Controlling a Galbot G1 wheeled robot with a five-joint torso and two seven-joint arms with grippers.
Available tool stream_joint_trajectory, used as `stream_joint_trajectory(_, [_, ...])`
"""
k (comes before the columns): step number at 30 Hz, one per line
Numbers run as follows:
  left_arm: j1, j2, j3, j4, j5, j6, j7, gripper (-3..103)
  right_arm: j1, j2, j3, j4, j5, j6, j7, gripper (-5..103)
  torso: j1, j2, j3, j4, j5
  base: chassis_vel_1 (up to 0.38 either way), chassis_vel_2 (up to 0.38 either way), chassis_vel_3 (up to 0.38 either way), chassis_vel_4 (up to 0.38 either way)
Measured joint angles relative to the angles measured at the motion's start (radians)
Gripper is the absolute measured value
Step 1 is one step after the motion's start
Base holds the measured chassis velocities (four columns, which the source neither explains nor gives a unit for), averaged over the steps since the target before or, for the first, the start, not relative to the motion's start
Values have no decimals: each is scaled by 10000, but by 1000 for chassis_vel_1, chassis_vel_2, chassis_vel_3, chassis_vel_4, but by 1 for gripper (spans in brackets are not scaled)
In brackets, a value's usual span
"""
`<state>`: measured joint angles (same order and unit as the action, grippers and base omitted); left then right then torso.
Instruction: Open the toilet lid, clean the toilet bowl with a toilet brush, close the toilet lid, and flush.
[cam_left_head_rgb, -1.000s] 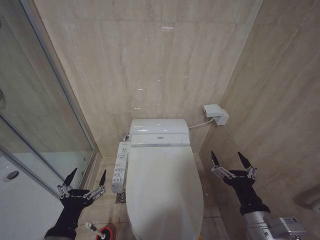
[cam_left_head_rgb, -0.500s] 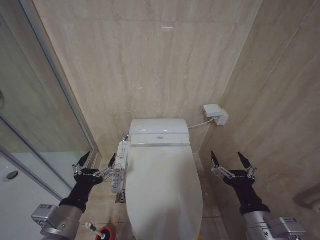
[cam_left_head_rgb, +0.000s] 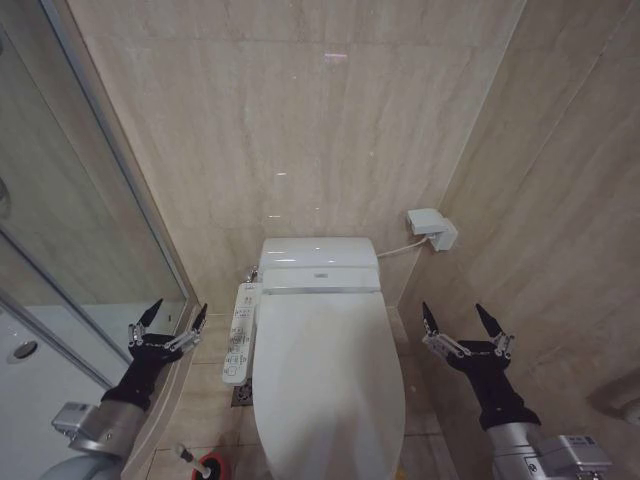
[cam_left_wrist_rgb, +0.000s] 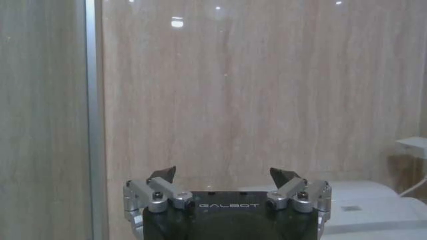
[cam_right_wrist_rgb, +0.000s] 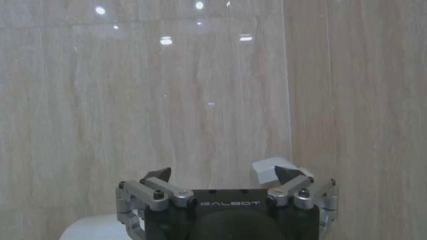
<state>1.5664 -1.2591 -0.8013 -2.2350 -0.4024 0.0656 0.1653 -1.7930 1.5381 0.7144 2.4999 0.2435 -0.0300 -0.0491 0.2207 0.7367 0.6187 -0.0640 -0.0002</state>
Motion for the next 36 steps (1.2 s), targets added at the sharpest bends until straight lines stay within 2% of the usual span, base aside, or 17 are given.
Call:
stream_joint_trajectory(5, [-466, 372, 48, 508, -184, 12, 11, 96, 0, 0, 0, 0, 0, 0, 0, 100, 0, 0, 0, 0, -1, 0, 0, 0, 0])
stream_joint_trajectory(6, [-624, 518, 82, 639, -335, 44, 5, 91, 0, 0, 0, 0, 0, 0, -1, 100, 0, 0, 0, 1, 0, 0, 0, 0, 0])
stream_joint_trajectory(9, [-883, 738, 123, 888, -444, 55, 9, 91, 0, 1, 0, 0, 0, 0, 0, 100, 0, 0, 0, 1, 1, 0, 0, 0, 0])
stream_joint_trajectory(13, [-1663, 1432, 303, 1603, -794, 0, 34, 90, 0, 0, 0, 0, 0, 0, -3, 100, 0, 0, 0, 0, 1, 0, 0, 0, 0])
stream_joint_trajectory(14, [-1663, 1432, 303, 1603, -794, 0, 34, 90, 0, 0, 0, 0, 0, 0, -3, 100, 0, 0, 0, 0, 1, 0, 0, 0, 0])
stream_joint_trajectory(19, [-2481, 2047, 667, 2415, -1184, -80, 497, 90, 0, 0, 1, 0, 0, 0, 0, 100, 0, 0, 0, 0, 2, 0, 0, 0, 0])
stream_joint_trajectory(20, [-2649, 2139, 753, 2625, -1265, -83, 605, 85, 0, 0, 0, 0, 0, 0, 0, 100, 0, 0, 0, 0, 1, 0, 0, 0, 0])
stream_joint_trajectory(23, [-3075, 2335, 965, 3204, -1393, -127, 803, 85, 1, 0, 1, 0, 0, 0, -3, 100, 0, 0, 0, 0, 0, 0, 0, 0, 0])
stream_joint_trajectory(29, [-4154, 2921, 1429, 4953, -1413, -254, 1056, 88, 0, 1, 1, 0, -1, 1, 1, 100, 1, 0, 0, 2, 1, 0, 0, 0, 0])
stream_joint_trajectory(36, [-4945, 3329, 1969, 6025, -1506, -377, 1573, 85, 0, 0, 1, -1, -1, 1, 0, 100, 1, 0, 0, 2, 2, 0, 0, 0, 0])
